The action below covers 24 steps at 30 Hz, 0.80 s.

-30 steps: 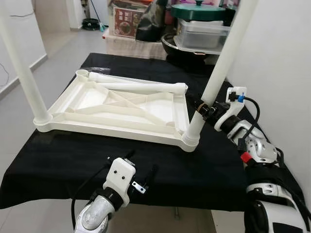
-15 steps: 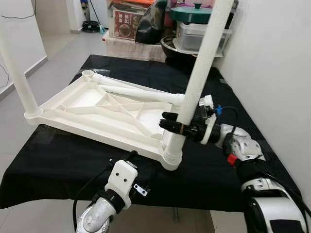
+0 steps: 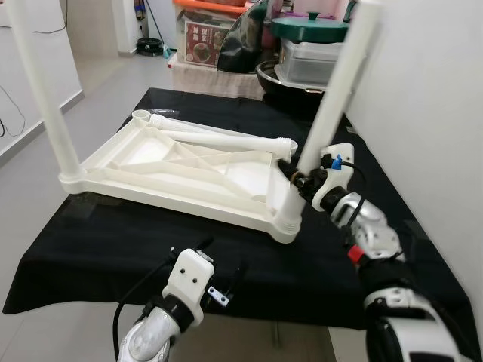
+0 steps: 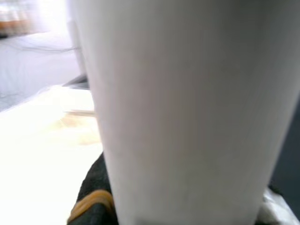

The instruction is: Building children table

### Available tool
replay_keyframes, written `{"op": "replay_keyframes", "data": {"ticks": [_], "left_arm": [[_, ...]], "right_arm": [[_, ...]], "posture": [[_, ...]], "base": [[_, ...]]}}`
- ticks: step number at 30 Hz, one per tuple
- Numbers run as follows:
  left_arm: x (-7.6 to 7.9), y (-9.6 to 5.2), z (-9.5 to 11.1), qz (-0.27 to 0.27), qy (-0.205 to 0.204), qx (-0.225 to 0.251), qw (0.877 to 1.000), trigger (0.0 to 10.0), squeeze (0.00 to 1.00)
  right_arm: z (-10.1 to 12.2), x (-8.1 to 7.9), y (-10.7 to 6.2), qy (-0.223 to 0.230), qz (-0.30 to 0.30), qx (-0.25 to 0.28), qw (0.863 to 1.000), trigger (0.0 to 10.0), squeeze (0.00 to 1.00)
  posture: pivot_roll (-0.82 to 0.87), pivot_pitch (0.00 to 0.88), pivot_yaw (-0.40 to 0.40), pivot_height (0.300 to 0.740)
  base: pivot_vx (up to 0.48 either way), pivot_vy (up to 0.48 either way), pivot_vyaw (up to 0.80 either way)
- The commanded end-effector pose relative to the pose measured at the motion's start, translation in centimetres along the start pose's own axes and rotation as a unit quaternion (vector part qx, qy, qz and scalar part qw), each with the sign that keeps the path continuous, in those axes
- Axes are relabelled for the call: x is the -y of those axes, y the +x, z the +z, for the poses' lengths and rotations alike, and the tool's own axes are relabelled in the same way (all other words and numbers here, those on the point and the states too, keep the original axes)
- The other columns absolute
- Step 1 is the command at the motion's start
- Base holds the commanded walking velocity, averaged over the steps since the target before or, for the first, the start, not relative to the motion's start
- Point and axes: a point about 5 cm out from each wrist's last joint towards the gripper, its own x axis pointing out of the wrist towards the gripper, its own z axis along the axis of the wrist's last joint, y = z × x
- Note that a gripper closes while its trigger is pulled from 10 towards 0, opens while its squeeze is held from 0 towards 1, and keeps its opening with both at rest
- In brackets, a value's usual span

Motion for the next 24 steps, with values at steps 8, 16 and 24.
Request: {"op": "replay_keyframes", "data": {"ticks": [8,16,24], "left_arm": [[0.2,0.1,-0.1,-0.007,0.006,0.0,1.0,10.0,0.0],[0.1,0.0,-0.1,-0.004,0.006,-0.001,1.0,10.0,0.0],[0.2,0.2,-0.1,-0.006,0.004,-0.002,1.0,10.0,0.0]], "right_arm": [[-4.3,-0.4,-3.6,0.066,-0.283,-0.042,0.956,0.0,0.0],[-3.6,-3.1,-1.8,0.072,-0.174,-0.015,0.982,10.0,1.0],[-0.4,-1.8,-0.6,0.103,0.088,0.028,0.99,10.0,0.0]], "posture": [[0.13,0.0,-0.121,0.74],[0.13,0.0,-0.117,0.74],[0.12,0.0,-0.113,0.74]], "base": [[0.0,0.0,0.0],[0.0,0.0,0.0],[0.0,0.0,0.0]]}}
